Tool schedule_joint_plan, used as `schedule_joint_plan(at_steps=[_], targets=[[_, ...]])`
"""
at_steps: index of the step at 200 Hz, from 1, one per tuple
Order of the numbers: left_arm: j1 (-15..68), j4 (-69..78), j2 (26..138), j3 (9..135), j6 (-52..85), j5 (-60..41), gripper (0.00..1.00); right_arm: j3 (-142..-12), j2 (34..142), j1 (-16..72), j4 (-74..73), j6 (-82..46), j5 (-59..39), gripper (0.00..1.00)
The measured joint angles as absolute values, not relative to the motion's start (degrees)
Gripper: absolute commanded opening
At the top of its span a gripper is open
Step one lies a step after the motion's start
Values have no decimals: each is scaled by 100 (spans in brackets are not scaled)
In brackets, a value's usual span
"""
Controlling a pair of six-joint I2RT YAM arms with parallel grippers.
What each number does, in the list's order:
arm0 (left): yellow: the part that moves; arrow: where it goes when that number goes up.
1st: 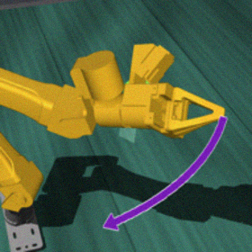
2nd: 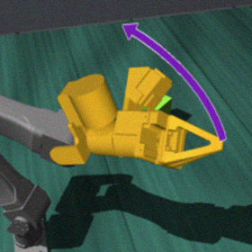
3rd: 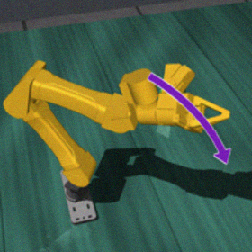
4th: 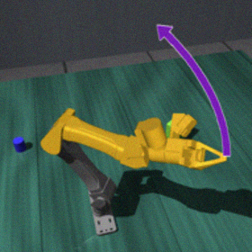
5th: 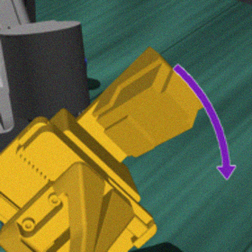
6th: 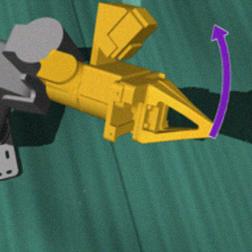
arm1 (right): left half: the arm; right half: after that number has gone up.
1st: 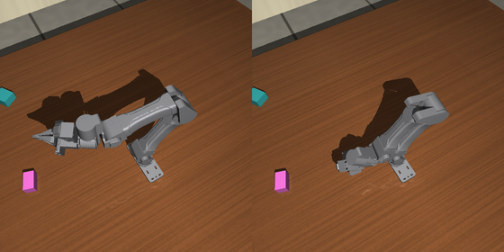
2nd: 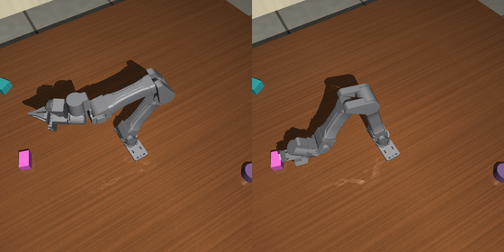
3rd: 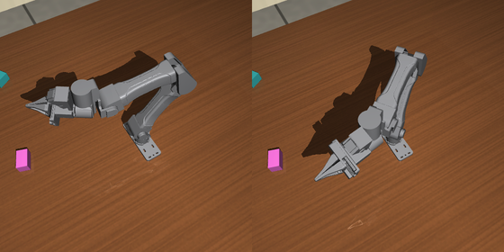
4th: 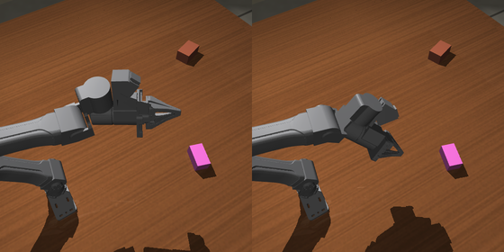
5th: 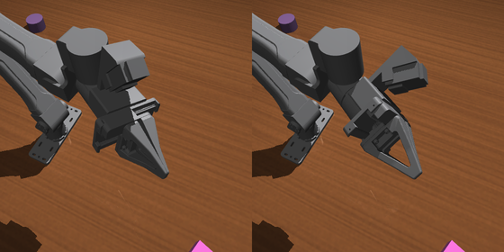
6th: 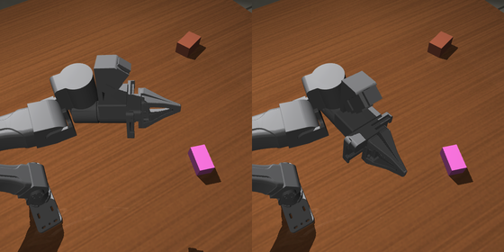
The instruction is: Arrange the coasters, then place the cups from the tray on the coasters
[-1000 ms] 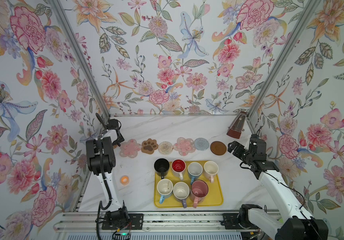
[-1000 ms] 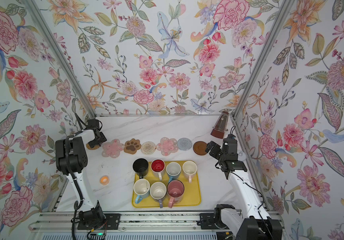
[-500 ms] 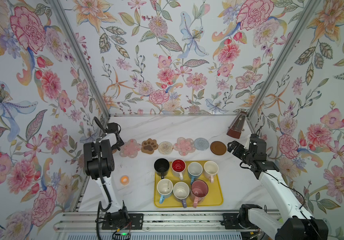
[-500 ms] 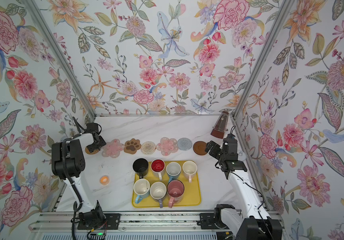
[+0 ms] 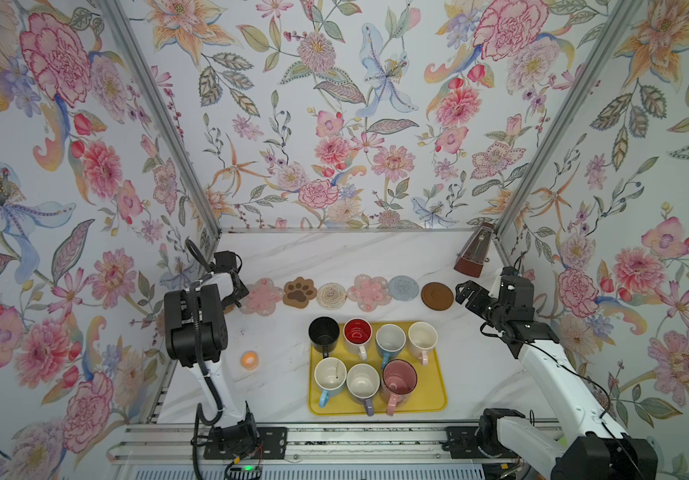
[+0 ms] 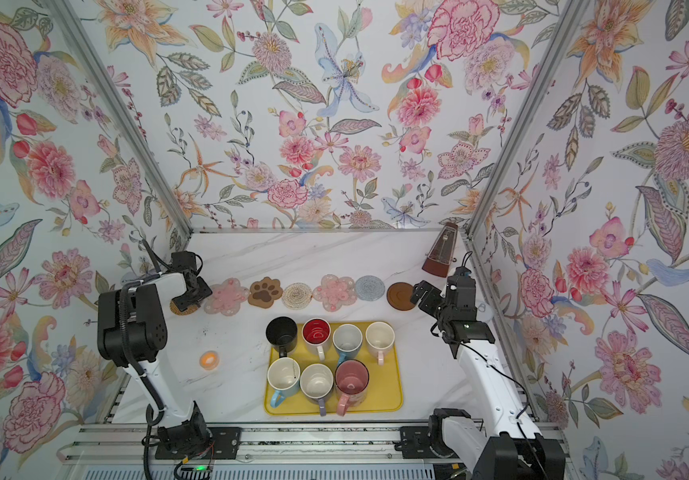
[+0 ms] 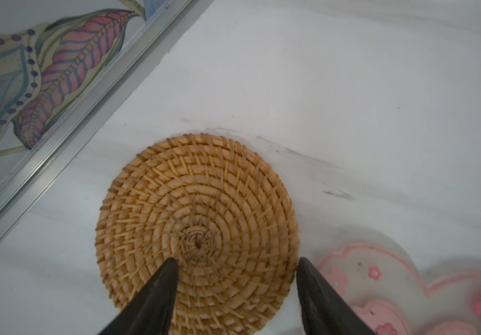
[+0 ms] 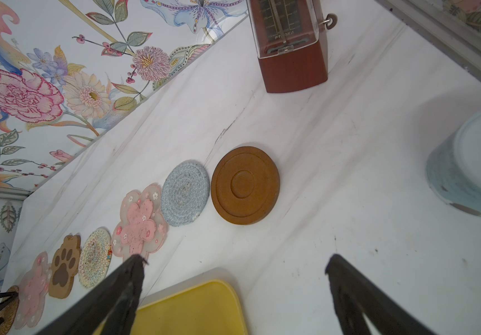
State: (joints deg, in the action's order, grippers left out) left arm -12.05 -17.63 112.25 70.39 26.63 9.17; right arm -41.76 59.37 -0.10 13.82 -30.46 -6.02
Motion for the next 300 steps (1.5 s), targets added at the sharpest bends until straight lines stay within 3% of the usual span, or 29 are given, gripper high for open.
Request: schedule_joint_plan(at_steps=[220, 251, 274, 300], targets=[[-1011, -1826, 10886, 7052, 2836, 294, 70, -4176, 5937, -10, 1382, -3048, -676, 99], [-1011, -1890, 10455, 7037, 2827, 235, 77, -4176, 5970, -10, 1385, -3048, -714, 99], [-952, -1780, 9642, 6855, 2768, -34, 93, -4178, 6027, -8, 1393, -3048, -716, 99], [-508, -1562, 8580, 6722, 2648, -89, 98, -4274, 6139, 69, 1514, -3044, -714, 99]])
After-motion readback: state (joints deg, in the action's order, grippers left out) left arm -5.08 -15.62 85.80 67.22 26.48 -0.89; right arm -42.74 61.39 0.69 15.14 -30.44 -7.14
